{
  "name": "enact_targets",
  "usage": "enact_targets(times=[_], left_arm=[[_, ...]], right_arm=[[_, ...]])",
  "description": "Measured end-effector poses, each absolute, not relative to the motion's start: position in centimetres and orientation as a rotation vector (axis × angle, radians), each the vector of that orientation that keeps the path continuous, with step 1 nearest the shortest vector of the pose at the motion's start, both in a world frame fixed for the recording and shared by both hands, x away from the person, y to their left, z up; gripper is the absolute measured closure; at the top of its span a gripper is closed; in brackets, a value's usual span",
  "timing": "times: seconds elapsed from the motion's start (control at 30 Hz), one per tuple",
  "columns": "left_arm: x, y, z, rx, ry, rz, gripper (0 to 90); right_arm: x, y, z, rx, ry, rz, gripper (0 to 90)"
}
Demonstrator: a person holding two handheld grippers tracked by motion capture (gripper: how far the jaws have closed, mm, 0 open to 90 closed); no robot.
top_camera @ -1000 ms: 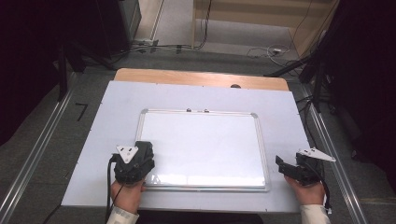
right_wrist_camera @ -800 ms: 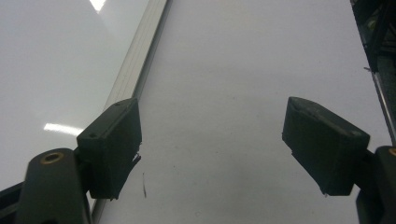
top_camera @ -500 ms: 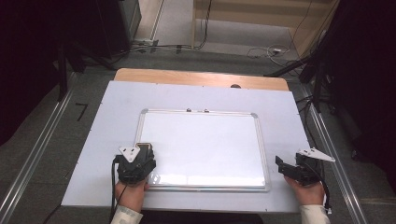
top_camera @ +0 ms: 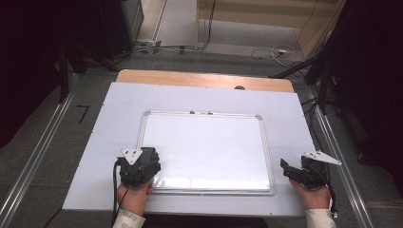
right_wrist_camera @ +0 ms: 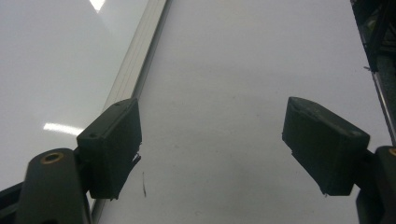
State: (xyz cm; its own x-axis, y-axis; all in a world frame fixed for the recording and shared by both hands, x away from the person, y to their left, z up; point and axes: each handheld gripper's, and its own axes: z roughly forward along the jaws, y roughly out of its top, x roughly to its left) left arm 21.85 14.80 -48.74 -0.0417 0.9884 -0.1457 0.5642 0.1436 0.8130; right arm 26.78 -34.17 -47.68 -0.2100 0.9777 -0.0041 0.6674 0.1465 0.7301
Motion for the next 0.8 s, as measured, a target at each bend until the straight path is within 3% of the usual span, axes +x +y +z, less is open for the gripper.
enact_targets(times=[0.43, 0.8], left_arm=[[21.2, 15.5, -46.9, 1.543, 1.531, 0.678, 21.9], [21.3, 15.3, -46.5, 1.594, 1.44, 0.627, 19.7]], right_arm=[[26.7, -34.3, -47.6, 1.569, 1.931, 0.848, 18.6], [26.6, -34.3, -47.5, 1.566, 1.927, 0.858, 18.6]])
